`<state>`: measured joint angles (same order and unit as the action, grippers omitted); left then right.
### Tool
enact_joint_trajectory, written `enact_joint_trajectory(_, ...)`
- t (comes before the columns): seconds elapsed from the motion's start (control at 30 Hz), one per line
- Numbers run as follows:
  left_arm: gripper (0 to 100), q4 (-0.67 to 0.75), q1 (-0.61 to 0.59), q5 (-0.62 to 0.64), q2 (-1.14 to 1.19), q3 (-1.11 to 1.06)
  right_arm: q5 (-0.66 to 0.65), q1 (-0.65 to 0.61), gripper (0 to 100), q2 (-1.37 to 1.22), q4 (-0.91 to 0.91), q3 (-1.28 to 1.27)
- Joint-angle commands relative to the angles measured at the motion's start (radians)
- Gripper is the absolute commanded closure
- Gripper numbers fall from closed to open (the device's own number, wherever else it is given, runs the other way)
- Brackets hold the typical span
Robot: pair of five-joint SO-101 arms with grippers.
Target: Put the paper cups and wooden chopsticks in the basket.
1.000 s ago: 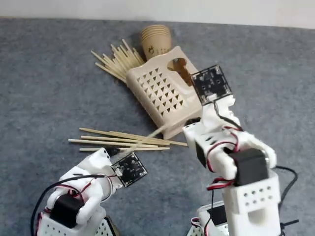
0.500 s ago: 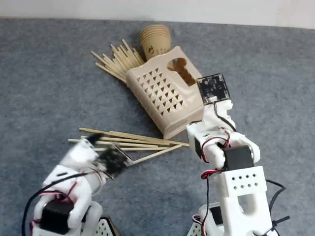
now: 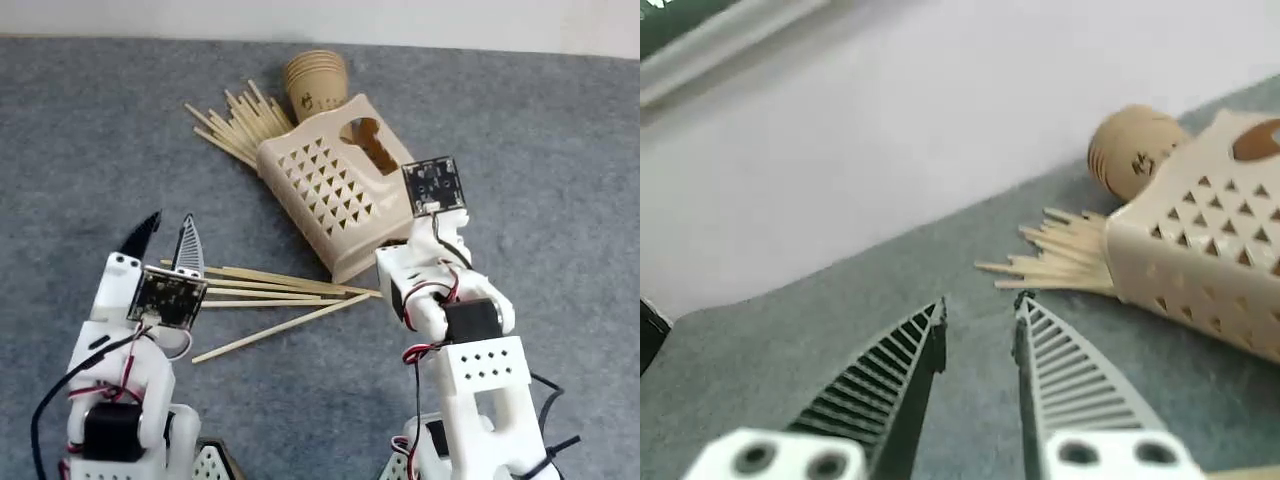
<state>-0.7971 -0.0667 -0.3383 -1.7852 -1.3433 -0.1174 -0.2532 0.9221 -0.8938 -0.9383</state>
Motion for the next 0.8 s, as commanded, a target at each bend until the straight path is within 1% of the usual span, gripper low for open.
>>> enact_joint_trajectory(0.0, 89, 0.051, -0.01, 0.014, 0.153, 0.079, 0.011, 0.01, 97.1, 0.015, 0.027, 0.005)
enact_joint_trajectory(0.17, 88, 0.052, -0.01, 0.058, 0.519, 0.309, 0.011, 0.012, 97.1, 0.015, 0.027, 0.004)
enact_joint_trajectory(0.43, 88, 0.051, -0.008, 0.061, 1.106, 0.73, 0.011, 0.012, 97.1, 0.015, 0.03, -0.022)
enact_joint_trajectory(0.5, 88, 0.051, -0.008, 0.061, 1.241, 0.832, 0.011, 0.012, 97.1, 0.015, 0.059, -0.028)
enact_joint_trajectory(0.67, 88, 0.049, 0.002, 0.061, 1.534, 1.078, 0.011, 0.039, 97.1, 0.015, 0.128, -0.074)
enact_joint_trajectory(0.77, 88, 0.037, 0.012, 0.061, 1.666, 1.187, 0.012, 0.041, 97.1, 0.015, 0.142, -0.079)
